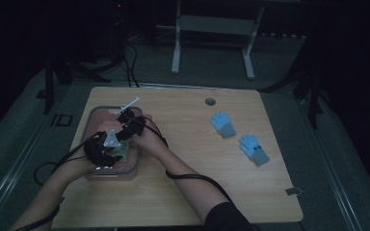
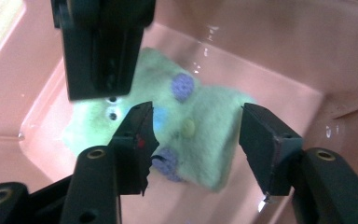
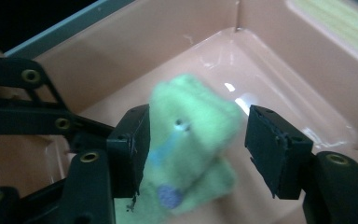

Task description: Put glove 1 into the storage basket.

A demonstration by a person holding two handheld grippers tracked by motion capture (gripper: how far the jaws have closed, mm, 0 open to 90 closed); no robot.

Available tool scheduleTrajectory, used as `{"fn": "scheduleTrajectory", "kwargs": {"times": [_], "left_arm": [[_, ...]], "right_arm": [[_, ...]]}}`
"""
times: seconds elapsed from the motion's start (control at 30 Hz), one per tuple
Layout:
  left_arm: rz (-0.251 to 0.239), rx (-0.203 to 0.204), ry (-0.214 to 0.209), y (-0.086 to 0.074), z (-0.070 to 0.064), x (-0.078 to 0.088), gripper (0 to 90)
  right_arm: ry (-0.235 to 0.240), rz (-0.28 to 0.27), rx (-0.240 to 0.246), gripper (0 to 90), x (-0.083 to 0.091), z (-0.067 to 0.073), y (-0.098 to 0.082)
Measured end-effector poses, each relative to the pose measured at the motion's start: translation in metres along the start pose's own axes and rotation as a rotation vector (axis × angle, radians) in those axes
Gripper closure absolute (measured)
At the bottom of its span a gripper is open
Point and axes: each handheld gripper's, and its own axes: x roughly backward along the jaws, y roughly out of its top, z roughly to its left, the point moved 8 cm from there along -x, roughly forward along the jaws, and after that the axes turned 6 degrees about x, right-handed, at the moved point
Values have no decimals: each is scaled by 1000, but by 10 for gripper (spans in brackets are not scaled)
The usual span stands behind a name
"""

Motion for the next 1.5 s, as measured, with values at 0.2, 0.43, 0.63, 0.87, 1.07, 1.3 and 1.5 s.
{"fn": "scheduleTrajectory", "kwargs": {"times": [0.2, 0.43, 0.63, 0.87, 1.07, 1.3, 1.5], "left_arm": [[-46, 47, 48, 3, -2, 15, 377], [-54, 168, 17, 11, -6, 27, 293], [-89, 207, -14, 26, -16, 30, 263], [-104, 222, -42, 48, -33, 27, 161], [-128, 197, -101, 67, -52, 23, 88], [-181, 200, -131, 88, -72, 13, 86], [-238, 155, -103, 105, -90, 9, 84]], "right_arm": [[-1, -42, 5, 347, 16, 0, 5], [-11, -94, -14, 296, 38, 0, 11], [-34, -115, 8, 197, 57, 0, 4], [-19, -141, -28, 139, 84, -11, -21], [-26, -132, -27, 140, 103, -20, -49], [-76, -115, -12, 149, 121, -34, -79], [-118, -130, 4, 168, 133, -47, -103]]}}
